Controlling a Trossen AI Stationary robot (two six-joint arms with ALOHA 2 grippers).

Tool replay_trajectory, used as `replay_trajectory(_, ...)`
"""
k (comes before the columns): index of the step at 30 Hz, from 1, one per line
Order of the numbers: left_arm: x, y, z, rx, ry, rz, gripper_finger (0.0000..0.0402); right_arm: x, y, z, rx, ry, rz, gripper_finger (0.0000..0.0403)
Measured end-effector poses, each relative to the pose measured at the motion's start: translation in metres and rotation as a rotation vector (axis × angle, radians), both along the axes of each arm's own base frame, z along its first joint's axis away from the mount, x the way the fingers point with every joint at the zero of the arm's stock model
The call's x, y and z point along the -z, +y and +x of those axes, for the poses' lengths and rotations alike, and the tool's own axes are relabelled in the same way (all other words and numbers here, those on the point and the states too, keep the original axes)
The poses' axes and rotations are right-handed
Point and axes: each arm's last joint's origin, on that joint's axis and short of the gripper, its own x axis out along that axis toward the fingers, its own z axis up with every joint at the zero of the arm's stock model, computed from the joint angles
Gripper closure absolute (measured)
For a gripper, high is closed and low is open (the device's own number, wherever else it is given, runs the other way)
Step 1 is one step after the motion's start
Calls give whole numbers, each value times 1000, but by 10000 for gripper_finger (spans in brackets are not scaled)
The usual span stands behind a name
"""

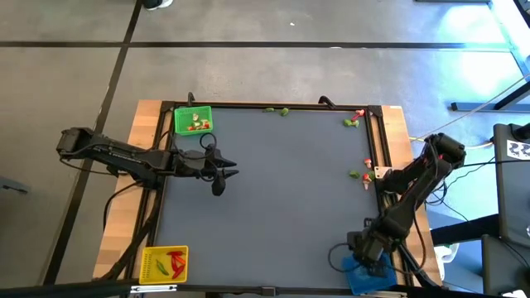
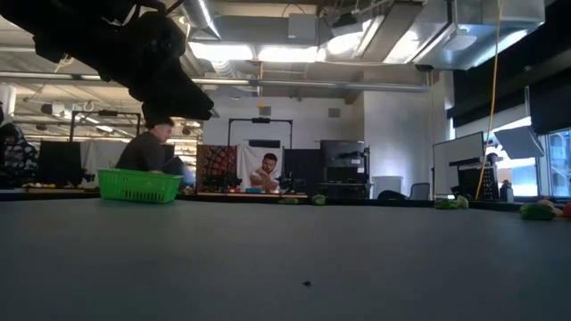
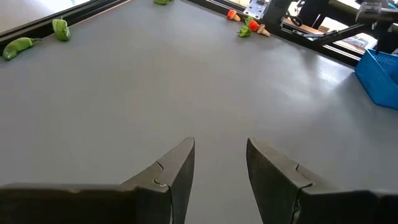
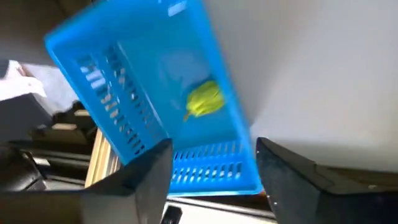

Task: Sort produce into baskets
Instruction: Put the green chili pepper into the blue bin

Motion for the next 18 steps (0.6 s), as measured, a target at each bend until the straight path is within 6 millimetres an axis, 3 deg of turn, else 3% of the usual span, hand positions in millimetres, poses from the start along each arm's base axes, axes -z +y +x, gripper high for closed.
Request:
replay_trajectory(5,0,0,0,-1,-2,-2,261,-17,-29,10,34,-114,-39,156)
replay_trajectory(11,0,2,0,-13,-3,-4,261,-35,-80,17,125,-272,-276,167)
replay_trajectory(18,0,3,0,-11,-2,2,261,-42,-130,20,197,-257,-516,175)
